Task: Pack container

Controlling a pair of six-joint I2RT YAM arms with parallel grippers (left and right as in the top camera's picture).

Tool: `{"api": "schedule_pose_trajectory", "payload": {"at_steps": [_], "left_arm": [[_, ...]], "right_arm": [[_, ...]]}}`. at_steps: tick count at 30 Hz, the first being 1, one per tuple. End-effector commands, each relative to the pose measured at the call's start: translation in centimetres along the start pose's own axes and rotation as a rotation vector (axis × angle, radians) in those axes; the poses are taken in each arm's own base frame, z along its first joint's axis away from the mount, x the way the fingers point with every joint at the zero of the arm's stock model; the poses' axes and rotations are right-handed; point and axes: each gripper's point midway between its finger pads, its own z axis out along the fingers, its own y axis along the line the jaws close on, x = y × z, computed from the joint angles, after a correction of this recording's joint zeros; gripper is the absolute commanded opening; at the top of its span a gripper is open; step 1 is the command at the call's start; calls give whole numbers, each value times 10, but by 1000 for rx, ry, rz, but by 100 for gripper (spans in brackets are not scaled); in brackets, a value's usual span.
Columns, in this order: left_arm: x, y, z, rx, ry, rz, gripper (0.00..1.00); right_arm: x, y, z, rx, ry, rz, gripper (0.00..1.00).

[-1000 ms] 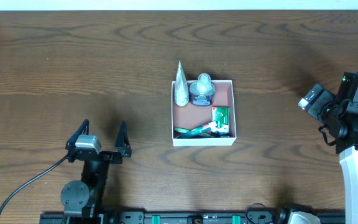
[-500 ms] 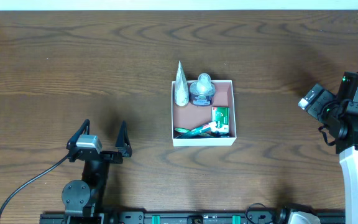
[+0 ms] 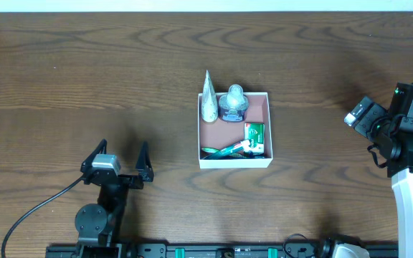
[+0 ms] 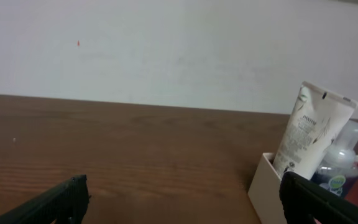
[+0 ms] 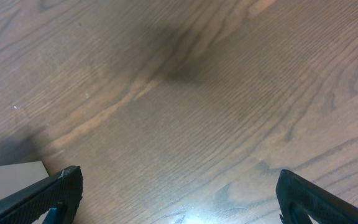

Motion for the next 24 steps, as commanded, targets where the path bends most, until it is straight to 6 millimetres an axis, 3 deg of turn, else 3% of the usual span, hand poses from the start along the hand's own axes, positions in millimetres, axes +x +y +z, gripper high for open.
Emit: {"api": "schedule_pose_trajectory", "payload": {"at_steps": [1, 14, 17, 24], "left_arm": [[3, -1, 0, 8, 0, -10, 98], [30, 4, 3, -3, 66, -13, 98], [49, 7, 0, -19, 147, -18, 98], [48, 7, 1, -18, 142, -18, 98]], "right_arm": [[-6, -2, -3, 11, -19, 21, 99], [-6, -2, -3, 11, -18, 21, 99], [-6, -2, -3, 11, -19, 21, 99], [-6, -2, -3, 11, -18, 22, 99]]}}
